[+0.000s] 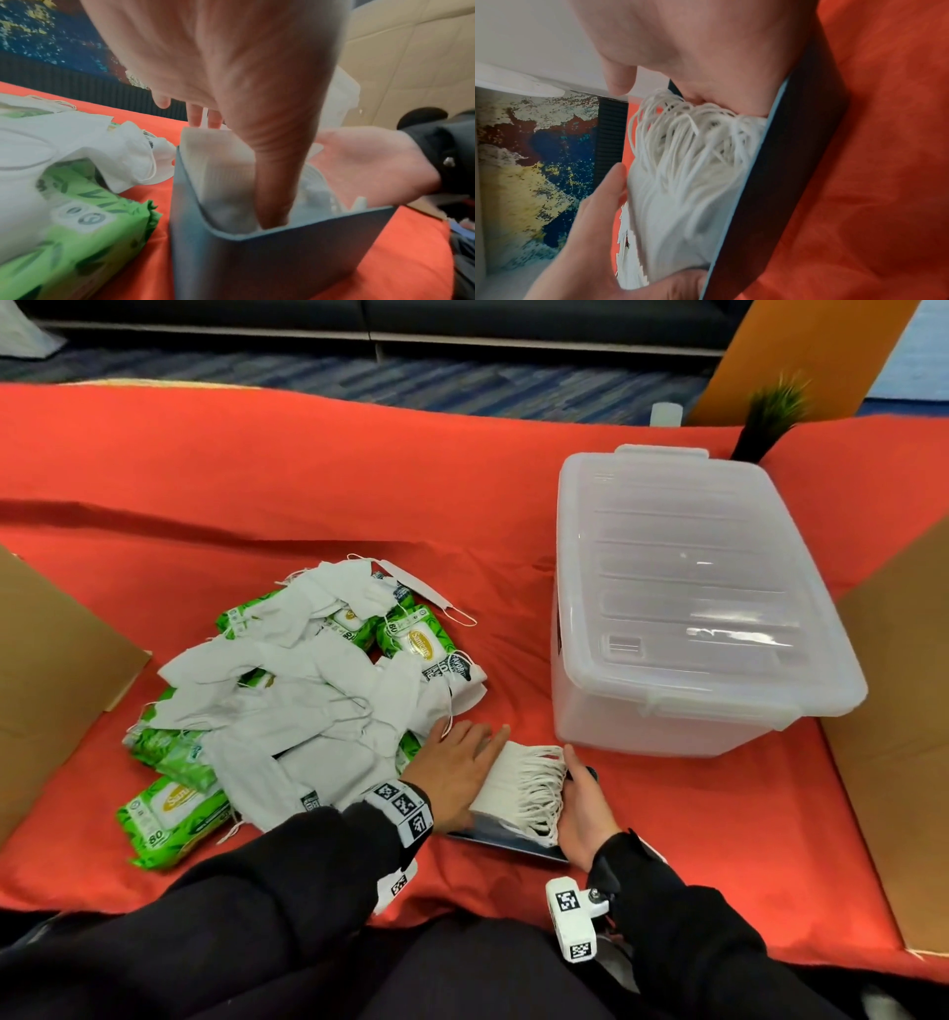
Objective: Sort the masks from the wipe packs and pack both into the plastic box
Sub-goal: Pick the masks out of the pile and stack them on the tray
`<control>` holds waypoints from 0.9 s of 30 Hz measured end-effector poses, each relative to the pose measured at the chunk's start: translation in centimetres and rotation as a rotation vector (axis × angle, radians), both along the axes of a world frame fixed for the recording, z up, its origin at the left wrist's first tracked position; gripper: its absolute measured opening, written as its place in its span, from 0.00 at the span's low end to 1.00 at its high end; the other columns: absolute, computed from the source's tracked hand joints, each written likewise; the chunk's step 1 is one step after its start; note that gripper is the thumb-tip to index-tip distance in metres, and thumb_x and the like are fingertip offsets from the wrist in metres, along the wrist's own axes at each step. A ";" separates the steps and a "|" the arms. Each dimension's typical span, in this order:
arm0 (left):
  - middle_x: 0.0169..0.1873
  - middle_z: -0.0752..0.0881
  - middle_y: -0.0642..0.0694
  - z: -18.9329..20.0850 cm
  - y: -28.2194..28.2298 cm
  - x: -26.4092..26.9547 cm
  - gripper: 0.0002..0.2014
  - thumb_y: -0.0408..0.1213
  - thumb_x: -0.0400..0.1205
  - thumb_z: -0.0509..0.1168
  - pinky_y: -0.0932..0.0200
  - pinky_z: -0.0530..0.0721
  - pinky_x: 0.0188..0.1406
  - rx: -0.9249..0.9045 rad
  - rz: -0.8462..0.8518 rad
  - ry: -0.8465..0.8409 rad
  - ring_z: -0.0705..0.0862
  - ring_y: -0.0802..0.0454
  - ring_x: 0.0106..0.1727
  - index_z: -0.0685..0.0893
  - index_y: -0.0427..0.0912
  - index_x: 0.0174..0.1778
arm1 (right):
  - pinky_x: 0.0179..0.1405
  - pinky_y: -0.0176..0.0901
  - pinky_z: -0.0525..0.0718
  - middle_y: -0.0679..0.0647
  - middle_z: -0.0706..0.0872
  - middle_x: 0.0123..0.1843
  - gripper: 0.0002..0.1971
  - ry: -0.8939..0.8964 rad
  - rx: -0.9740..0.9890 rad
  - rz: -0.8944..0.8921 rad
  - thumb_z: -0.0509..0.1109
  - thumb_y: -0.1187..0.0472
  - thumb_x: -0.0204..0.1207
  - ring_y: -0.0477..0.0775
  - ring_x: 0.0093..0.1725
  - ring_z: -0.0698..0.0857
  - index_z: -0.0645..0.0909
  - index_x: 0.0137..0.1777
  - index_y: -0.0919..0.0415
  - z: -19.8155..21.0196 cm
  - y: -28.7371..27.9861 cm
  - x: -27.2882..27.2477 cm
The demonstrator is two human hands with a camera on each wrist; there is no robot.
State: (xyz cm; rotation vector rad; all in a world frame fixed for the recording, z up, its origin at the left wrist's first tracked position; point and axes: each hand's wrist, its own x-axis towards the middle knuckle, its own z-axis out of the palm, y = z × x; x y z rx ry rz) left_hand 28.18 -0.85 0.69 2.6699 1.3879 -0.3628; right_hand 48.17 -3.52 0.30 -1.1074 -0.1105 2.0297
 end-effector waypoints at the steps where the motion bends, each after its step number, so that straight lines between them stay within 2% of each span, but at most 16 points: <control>1: 0.85 0.57 0.37 -0.1 0.0 -0.1 0.66 0.68 0.68 0.73 0.31 0.54 0.84 -0.036 0.018 0.021 0.57 0.37 0.86 0.40 0.41 0.89 | 0.75 0.63 0.76 0.69 0.85 0.71 0.35 0.001 -0.008 -0.002 0.56 0.39 0.88 0.67 0.70 0.85 0.78 0.75 0.71 0.2 -0.1 0.0; 3: 0.89 0.48 0.40 -0.5 -0.1 -0.1 0.66 0.73 0.69 0.68 0.32 0.45 0.87 -0.073 0.007 -0.047 0.46 0.39 0.90 0.38 0.41 0.89 | 0.68 0.61 0.80 0.69 0.87 0.69 0.33 -0.010 -0.014 0.003 0.56 0.39 0.88 0.65 0.65 0.89 0.81 0.71 0.71 0.4 0.0 0.2; 5: 0.90 0.46 0.42 -0.9 -0.7 0.0 0.61 0.75 0.72 0.62 0.36 0.43 0.88 -0.064 -0.043 -0.156 0.41 0.43 0.90 0.40 0.41 0.90 | 0.65 0.61 0.81 0.68 0.87 0.68 0.33 -0.037 -0.021 0.003 0.57 0.39 0.88 0.64 0.64 0.89 0.81 0.72 0.70 0.4 0.0 0.3; 8: 0.90 0.38 0.44 -1.7 -2.2 0.0 0.60 0.81 0.75 0.51 0.38 0.40 0.88 -0.056 -0.059 -0.182 0.33 0.47 0.89 0.38 0.41 0.90 | 0.71 0.64 0.78 0.67 0.85 0.72 0.34 -0.063 -0.059 0.010 0.57 0.37 0.87 0.65 0.70 0.86 0.79 0.76 0.66 0.2 -0.1 0.2; 10: 0.89 0.34 0.43 -2.3 -2.7 -0.2 0.60 0.83 0.75 0.48 0.37 0.41 0.88 -0.054 -0.048 -0.178 0.30 0.47 0.88 0.36 0.41 0.89 | 0.72 0.63 0.79 0.65 0.87 0.70 0.34 -0.149 -0.073 0.024 0.59 0.36 0.85 0.65 0.69 0.87 0.80 0.75 0.65 0.5 0.0 0.1; 12: 0.89 0.32 0.44 -2.6 -2.7 -0.6 0.61 0.84 0.75 0.47 0.37 0.41 0.88 -0.069 -0.026 -0.190 0.29 0.48 0.88 0.35 0.41 0.89 | 0.57 0.55 0.86 0.60 0.92 0.61 0.30 -0.341 -0.083 0.054 0.64 0.36 0.83 0.60 0.60 0.91 0.84 0.70 0.62 1.0 0.1 0.2; 13: 0.88 0.32 0.44 -2.7 -2.7 -0.8 0.61 0.84 0.75 0.47 0.37 0.41 0.88 -0.085 -0.025 -0.188 0.29 0.48 0.88 0.34 0.40 0.89 | 0.50 0.51 0.86 0.57 0.93 0.57 0.29 -0.432 -0.076 0.057 0.66 0.37 0.82 0.57 0.57 0.91 0.84 0.69 0.60 1.4 0.0 0.4; 14: 0.88 0.31 0.44 -2.7 -2.6 -1.1 0.62 0.84 0.74 0.47 0.38 0.40 0.88 -0.100 -0.029 -0.186 0.28 0.48 0.88 0.34 0.41 0.89 | 0.50 0.48 0.84 0.55 0.92 0.57 0.28 -0.500 -0.060 0.054 0.68 0.38 0.81 0.55 0.57 0.90 0.83 0.69 0.59 1.7 0.1 0.5; 16: 0.88 0.31 0.46 -2.4 -2.1 -1.7 0.61 0.83 0.75 0.49 0.40 0.40 0.88 -0.117 -0.002 -0.230 0.28 0.51 0.88 0.33 0.42 0.89 | 0.62 0.46 0.77 0.53 0.87 0.63 0.25 -0.572 -0.023 0.064 0.69 0.42 0.82 0.56 0.64 0.85 0.80 0.72 0.58 2.9 0.1 0.7; 17: 0.89 0.32 0.47 -2.0 -1.8 -2.3 0.60 0.82 0.76 0.50 0.42 0.40 0.89 -0.122 0.053 -0.303 0.30 0.52 0.88 0.34 0.43 0.89 | 0.65 0.47 0.75 0.53 0.84 0.60 0.21 -0.584 0.001 0.061 0.69 0.45 0.83 0.55 0.62 0.85 0.80 0.69 0.58 4.3 0.1 0.6; 19: 0.90 0.40 0.47 -0.9 -0.7 -3.9 0.55 0.76 0.78 0.56 0.45 0.44 0.89 -0.098 0.202 -0.507 0.38 0.53 0.90 0.39 0.44 0.90 | 0.65 0.49 0.77 0.53 0.82 0.53 0.08 -0.552 0.044 0.039 0.67 0.53 0.86 0.46 0.53 0.83 0.81 0.58 0.54 7.2 0.2 0.4; 21: 0.90 0.52 0.47 0.1 0.3 -6.2 0.50 0.69 0.80 0.62 0.49 0.52 0.89 -0.036 0.344 -0.672 0.50 0.52 0.90 0.49 0.45 0.91 | 0.72 0.49 0.73 0.51 0.83 0.58 0.04 -0.524 0.119 0.025 0.69 0.54 0.84 0.45 0.60 0.82 0.80 0.56 0.49 9.2 0.4 0.1; 23: 0.86 0.63 0.46 0.3 1.4 -9.6 0.44 0.65 0.80 0.63 0.51 0.61 0.86 0.000 0.469 -0.744 0.62 0.50 0.86 0.61 0.46 0.88 | 0.73 0.48 0.72 0.47 0.84 0.69 0.21 -0.515 0.216 0.034 0.78 0.46 0.73 0.44 0.66 0.82 0.84 0.63 0.52 10.1 1.1 -0.5; 24: 0.84 0.68 0.44 0.2 2.0 -11.5 0.41 0.64 0.79 0.63 0.51 0.65 0.84 0.005 0.514 -0.756 0.66 0.48 0.84 0.66 0.46 0.86 | 0.74 0.48 0.72 0.47 0.85 0.72 0.32 -0.523 0.258 0.068 0.82 0.41 0.64 0.45 0.70 0.82 0.84 0.67 0.53 10.4 1.7 -1.3; 25: 0.81 0.71 0.44 0.0 2.5 -13.3 0.38 0.62 0.79 0.63 0.52 0.68 0.82 0.006 0.549 -0.752 0.70 0.47 0.81 0.70 0.46 0.83 | 0.75 0.49 0.73 0.47 0.85 0.72 0.37 -0.533 0.278 0.106 0.84 0.40 0.60 0.46 0.72 0.81 0.84 0.70 0.53 11.1 2.3 -2.4; 27: 0.78 0.73 0.43 -0.6 3.3 -17.1 0.34 0.57 0.78 0.64 0.54 0.70 0.78 0.008 0.611 -0.694 0.73 0.44 0.79 0.74 0.46 0.80 | 0.75 0.53 0.76 0.49 0.88 0.70 0.26 -0.557 0.311 0.192 0.79 0.45 0.72 0.48 0.73 0.81 0.86 0.69 0.53 11.5 4.2 -5.0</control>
